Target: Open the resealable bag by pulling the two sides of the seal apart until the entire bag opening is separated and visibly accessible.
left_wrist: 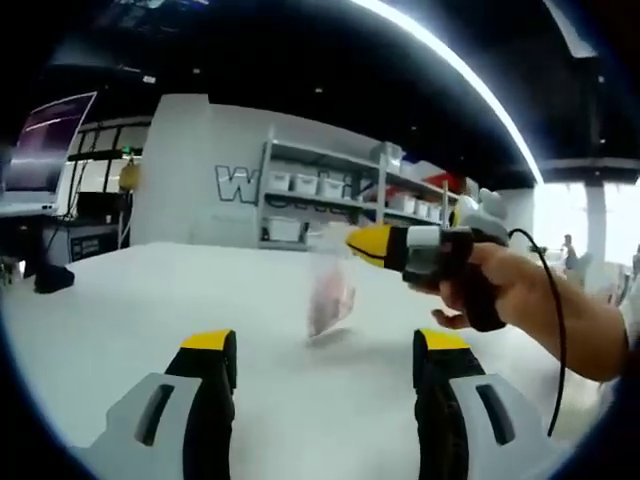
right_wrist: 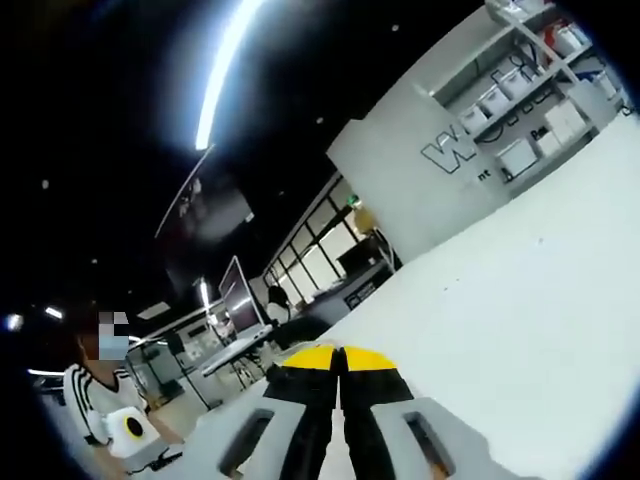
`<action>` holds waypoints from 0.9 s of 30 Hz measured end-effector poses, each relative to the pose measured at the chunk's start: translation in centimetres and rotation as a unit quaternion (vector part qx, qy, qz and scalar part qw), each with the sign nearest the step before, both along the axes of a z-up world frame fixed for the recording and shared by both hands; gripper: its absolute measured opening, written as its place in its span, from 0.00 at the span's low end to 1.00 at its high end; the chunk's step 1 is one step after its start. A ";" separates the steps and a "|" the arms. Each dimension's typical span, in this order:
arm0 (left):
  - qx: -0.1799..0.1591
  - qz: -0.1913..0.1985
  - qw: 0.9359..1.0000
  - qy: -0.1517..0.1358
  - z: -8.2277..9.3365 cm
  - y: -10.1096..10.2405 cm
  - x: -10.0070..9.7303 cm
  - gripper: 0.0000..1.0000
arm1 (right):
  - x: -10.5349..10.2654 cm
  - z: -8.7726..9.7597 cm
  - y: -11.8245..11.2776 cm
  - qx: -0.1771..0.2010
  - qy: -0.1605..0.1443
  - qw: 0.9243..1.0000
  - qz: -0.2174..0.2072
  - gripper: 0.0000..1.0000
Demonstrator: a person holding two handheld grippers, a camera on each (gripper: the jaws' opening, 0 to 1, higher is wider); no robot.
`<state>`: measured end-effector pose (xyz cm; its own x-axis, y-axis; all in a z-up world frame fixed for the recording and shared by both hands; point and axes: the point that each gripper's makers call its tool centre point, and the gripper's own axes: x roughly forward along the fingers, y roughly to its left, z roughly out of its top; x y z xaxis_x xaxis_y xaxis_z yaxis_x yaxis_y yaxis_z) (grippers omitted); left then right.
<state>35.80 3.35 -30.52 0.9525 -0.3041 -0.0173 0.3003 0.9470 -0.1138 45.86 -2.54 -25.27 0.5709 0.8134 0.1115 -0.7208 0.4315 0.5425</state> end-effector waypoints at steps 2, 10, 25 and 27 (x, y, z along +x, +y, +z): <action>-0.003 -0.002 1.000 -0.001 0.2 -0.1 -0.1 0.71 | -0.3 -0.2 0.1 -0.003 -0.001 1.000 0.001 0.00; -0.015 -0.011 1.000 -0.005 0.8 -0.4 -0.7 0.71 | -1.4 -0.4 0.4 -0.002 0.000 1.000 0.007 0.00; -0.024 -0.019 1.000 0.006 0.4 -0.7 -1.6 0.69 | -3.1 -0.3 0.2 0.002 -0.006 1.000 0.007 0.00; -0.025 -0.020 0.999 0.007 0.4 -0.8 -1.7 0.69 | -3.4 -0.4 0.3 0.001 -0.006 1.000 0.009 0.00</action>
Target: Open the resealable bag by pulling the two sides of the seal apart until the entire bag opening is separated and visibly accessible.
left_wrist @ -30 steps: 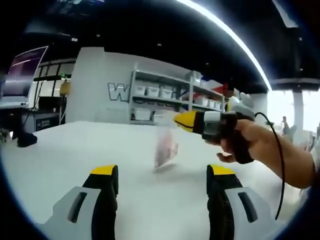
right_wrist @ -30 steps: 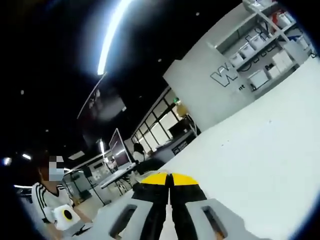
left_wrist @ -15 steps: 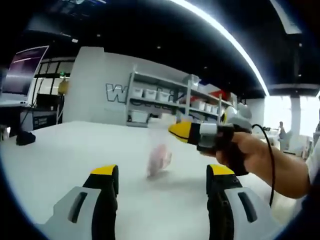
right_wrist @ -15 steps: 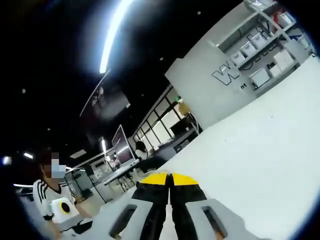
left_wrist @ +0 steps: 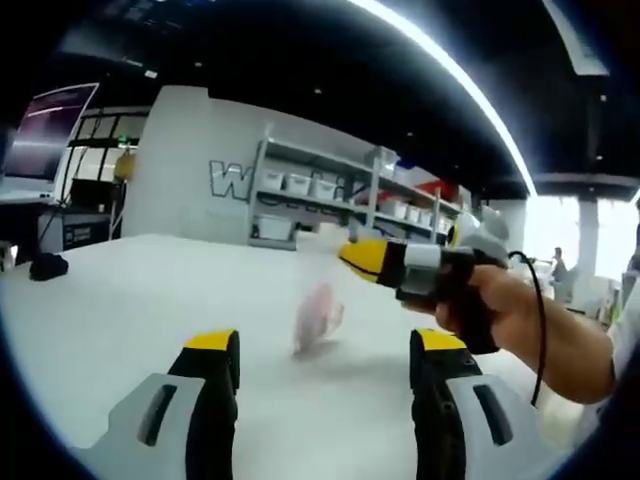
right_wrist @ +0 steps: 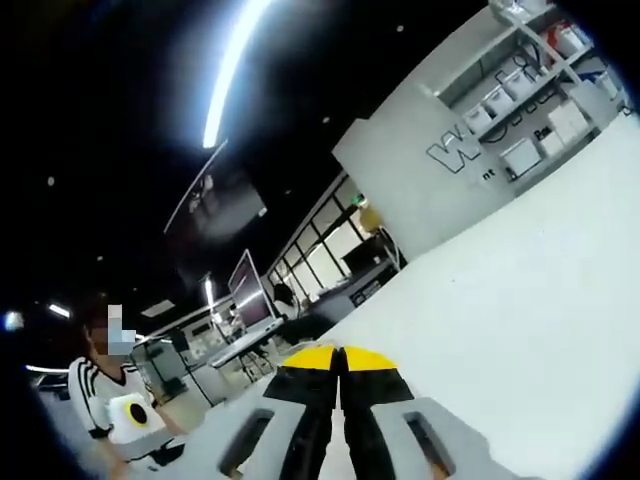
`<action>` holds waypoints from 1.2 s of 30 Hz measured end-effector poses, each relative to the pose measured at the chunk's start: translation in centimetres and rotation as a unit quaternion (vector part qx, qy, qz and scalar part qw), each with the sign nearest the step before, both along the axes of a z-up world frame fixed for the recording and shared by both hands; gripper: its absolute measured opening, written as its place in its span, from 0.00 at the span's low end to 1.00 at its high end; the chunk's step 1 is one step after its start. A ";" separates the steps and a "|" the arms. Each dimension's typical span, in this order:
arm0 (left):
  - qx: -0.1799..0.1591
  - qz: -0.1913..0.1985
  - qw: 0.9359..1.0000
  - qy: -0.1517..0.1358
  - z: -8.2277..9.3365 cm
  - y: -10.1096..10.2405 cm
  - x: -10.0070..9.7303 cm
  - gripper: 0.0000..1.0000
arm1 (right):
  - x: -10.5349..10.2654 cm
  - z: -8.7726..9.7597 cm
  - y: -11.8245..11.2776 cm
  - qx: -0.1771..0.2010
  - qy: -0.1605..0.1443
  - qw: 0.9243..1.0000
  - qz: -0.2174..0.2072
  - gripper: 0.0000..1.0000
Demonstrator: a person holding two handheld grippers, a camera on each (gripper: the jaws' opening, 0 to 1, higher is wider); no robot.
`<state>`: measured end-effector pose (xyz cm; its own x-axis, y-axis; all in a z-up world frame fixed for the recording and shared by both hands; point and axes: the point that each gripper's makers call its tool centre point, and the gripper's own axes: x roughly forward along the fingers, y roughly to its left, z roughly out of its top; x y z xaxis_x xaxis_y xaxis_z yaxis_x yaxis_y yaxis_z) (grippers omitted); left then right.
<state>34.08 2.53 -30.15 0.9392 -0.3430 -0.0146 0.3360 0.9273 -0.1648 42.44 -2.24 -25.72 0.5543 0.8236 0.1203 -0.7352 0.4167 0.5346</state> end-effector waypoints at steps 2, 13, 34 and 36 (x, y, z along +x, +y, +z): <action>0.001 -0.001 1.000 0.000 0.0 -0.1 -0.2 0.69 | -0.3 -0.2 0.0 -0.002 -0.001 1.000 0.000 0.00; -0.014 -0.016 1.000 0.000 0.4 -1.0 -0.7 0.68 | -2.1 -0.4 -0.1 -0.011 -0.012 1.000 0.004 0.00; -0.069 -0.065 0.995 -0.010 2.8 -3.4 -2.7 0.59 | -5.3 -1.0 -0.2 -0.111 -0.087 0.990 0.005 0.00; -0.081 -0.068 0.994 -0.007 2.9 -3.4 -2.7 0.56 | -5.6 -1.1 -0.1 -0.125 -0.100 0.987 0.008 0.00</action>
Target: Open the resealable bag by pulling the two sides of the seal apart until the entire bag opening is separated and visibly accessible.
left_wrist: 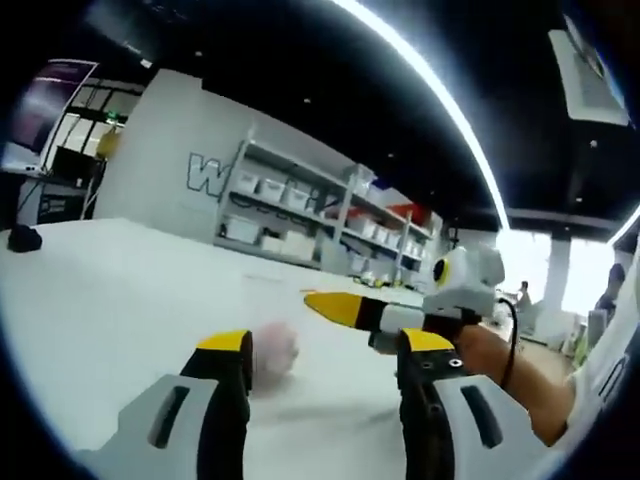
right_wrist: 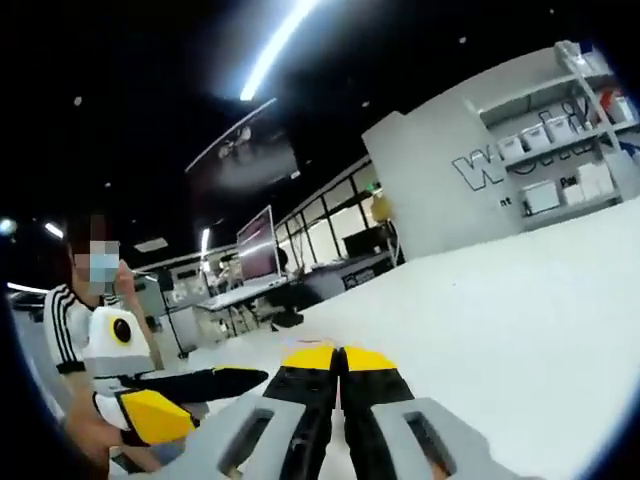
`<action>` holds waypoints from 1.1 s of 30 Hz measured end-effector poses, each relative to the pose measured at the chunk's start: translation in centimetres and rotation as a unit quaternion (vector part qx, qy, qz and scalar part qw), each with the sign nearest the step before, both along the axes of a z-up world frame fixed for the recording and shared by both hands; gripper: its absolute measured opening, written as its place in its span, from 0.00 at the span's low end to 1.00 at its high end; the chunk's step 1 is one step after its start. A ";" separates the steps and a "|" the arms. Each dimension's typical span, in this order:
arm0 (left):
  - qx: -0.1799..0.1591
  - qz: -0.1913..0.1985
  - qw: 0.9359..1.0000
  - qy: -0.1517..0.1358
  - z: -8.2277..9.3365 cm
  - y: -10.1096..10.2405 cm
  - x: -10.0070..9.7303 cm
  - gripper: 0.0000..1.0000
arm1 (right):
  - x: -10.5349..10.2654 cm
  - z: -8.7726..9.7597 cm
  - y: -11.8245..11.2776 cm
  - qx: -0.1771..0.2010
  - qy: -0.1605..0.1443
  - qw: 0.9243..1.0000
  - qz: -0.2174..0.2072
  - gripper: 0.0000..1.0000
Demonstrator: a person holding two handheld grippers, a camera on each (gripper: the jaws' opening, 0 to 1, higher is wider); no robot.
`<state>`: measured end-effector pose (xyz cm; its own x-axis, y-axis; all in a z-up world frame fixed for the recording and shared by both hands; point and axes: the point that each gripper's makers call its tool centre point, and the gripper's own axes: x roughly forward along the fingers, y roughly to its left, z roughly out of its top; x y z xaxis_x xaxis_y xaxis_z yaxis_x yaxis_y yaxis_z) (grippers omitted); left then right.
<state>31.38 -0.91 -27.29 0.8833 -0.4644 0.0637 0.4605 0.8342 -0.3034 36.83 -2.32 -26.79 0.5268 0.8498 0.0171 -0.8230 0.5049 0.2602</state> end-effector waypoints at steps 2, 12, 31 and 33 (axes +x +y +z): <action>-0.015 0.000 1.000 0.006 -0.1 0.1 0.1 0.51 | -0.3 -0.1 0.1 -0.008 -0.006 1.000 0.003 0.00; -0.168 0.009 0.984 0.053 -1.4 1.9 0.8 0.25 | -2.9 -0.9 0.8 -0.047 -0.037 0.998 0.028 0.00; -0.273 0.007 0.959 0.073 -1.5 2.7 1.0 0.13 | -4.3 -1.5 0.8 -0.041 -0.035 0.997 0.046 0.00; -0.272 0.007 0.959 0.075 -1.5 2.6 1.1 0.13 | -4.5 -1.6 0.8 -0.044 -0.038 0.997 0.046 0.00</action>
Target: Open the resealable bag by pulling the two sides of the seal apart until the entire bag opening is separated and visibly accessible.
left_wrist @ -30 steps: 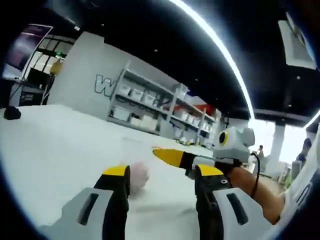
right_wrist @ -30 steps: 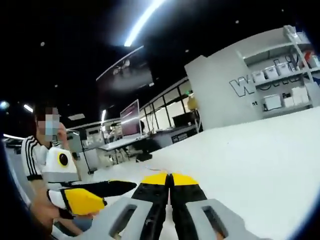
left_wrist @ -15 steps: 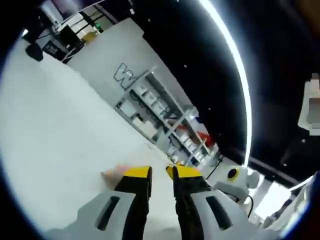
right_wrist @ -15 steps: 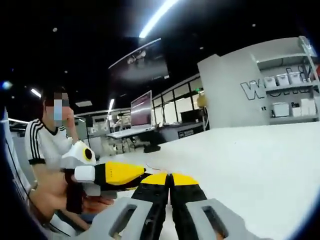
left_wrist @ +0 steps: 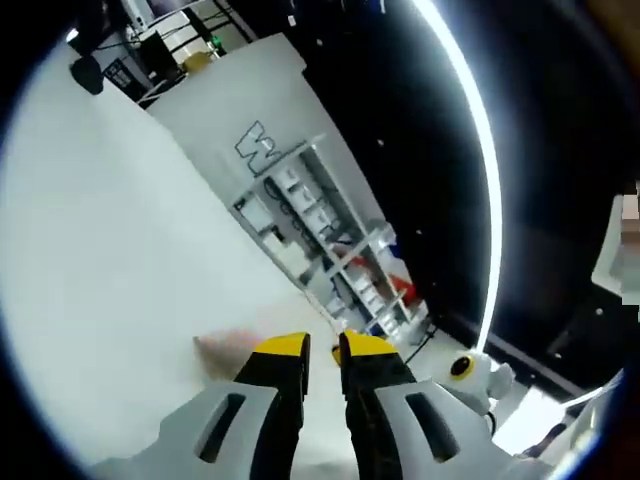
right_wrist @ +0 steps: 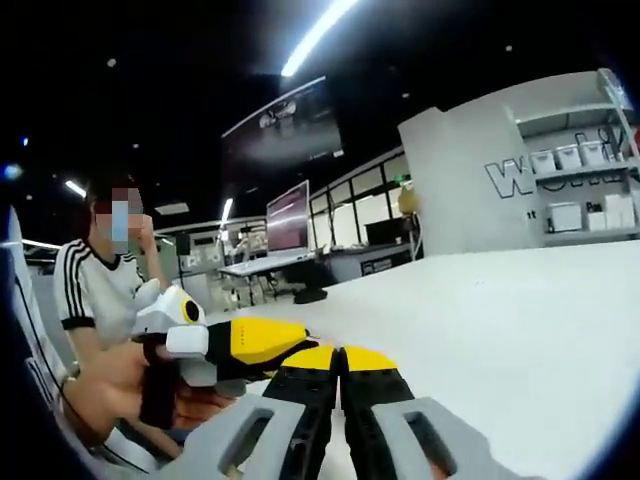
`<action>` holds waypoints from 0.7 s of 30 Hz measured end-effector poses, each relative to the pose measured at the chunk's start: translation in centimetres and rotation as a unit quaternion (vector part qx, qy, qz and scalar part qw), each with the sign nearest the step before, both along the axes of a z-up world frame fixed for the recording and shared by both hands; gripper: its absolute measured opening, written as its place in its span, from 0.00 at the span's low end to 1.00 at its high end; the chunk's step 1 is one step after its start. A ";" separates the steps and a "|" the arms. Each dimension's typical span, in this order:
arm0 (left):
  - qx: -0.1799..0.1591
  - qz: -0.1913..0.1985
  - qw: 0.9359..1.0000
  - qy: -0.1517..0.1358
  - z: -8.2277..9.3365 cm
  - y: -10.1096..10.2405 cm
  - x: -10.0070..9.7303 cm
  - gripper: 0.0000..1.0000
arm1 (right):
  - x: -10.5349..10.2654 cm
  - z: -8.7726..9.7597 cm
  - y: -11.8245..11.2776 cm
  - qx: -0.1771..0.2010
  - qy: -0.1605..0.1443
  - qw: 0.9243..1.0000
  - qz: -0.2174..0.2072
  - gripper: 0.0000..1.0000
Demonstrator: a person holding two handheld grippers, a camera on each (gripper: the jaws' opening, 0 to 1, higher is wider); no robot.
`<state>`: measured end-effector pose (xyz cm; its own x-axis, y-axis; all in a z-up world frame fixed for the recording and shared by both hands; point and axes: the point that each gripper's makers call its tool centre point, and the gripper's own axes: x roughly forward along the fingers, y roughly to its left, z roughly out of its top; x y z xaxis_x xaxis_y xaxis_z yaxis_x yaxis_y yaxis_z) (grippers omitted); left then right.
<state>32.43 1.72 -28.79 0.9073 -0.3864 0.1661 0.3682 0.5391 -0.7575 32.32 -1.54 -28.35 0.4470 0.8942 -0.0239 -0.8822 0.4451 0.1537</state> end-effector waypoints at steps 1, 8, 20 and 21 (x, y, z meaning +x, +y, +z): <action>0.001 0.000 1.000 0.001 0.0 0.0 0.0 0.13 | -0.1 0.0 0.0 -0.002 -0.002 1.000 -0.001 0.00; -0.015 -0.003 1.000 0.007 0.0 0.1 -0.1 0.13 | -1.2 -0.5 0.1 -0.043 -0.039 0.998 0.001 0.00; -0.031 -0.009 0.999 0.032 -0.6 0.4 -1.5 0.02 | -3.8 -1.9 1.4 -0.102 -0.065 0.992 0.044 0.00; -0.030 -0.011 0.999 0.034 -0.7 0.3 -1.8 0.02 | -3.9 -2.0 1.4 -0.105 -0.063 0.991 0.048 0.00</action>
